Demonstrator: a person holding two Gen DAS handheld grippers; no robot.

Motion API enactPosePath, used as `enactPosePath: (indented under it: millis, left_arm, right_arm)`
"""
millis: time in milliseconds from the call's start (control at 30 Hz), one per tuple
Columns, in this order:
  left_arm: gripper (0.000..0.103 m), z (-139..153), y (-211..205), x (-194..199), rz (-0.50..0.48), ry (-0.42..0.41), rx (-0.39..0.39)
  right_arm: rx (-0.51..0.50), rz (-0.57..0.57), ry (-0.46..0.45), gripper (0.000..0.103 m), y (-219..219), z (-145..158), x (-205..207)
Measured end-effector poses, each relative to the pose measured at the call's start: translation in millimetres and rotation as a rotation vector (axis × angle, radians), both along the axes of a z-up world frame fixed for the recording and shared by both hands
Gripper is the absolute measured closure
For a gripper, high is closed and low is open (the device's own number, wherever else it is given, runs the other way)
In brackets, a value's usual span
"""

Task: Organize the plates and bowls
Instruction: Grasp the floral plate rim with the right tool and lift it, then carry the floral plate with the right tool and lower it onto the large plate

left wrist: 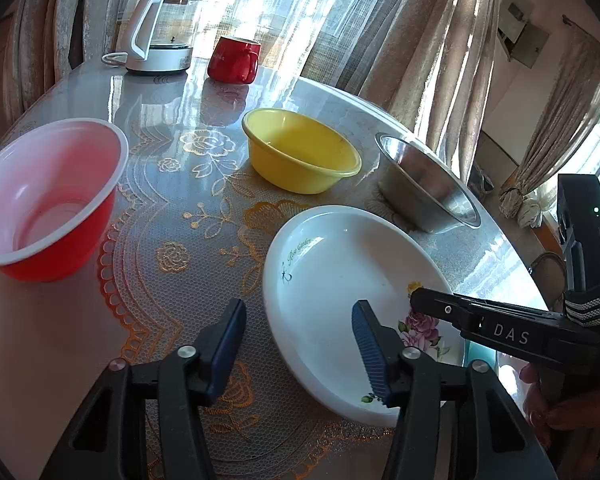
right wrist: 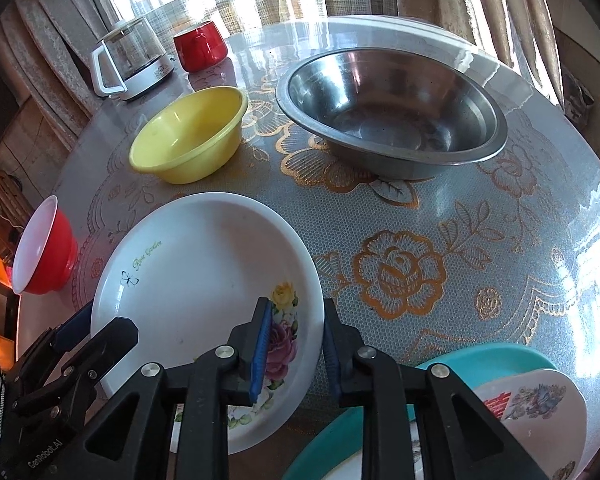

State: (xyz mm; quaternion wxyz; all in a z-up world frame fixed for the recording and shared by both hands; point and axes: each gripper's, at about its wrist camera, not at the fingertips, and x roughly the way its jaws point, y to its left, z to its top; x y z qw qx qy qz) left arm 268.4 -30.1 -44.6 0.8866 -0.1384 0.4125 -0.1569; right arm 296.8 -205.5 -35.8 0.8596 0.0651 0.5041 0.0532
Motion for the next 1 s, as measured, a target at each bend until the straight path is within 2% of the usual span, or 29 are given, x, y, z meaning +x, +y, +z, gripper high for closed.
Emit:
enactPosePath:
  millis: [33, 133, 500, 800, 1000]
  left_arm:
    - [0.058, 0, 0, 0, -0.002, 0.001, 0.004]
    - [0.057, 0, 4, 0, 0.024, 0.0, 0.013]
    - [0.058, 0, 7, -1, 0.033, -0.001, 0.033]
    - [0.059, 5, 9, -6, 0.043, -0.04, 0.04]
    - [0.059, 14, 6, -13, 0.028, -0.096, 0.039]
  right_arm:
    - [0.004, 0.008, 0.001, 0.081, 2, 0, -2]
    - [0.018, 0.031, 0.006, 0.082, 12, -1, -5]
    - [0.023, -0.001, -0.014, 0.082, 18, -2, -9]
    - [0.03, 0.008, -0.136, 0.081, 22, 18, -35]
    - [0.041, -0.006, -0.159, 0.081, 19, 23, -47]
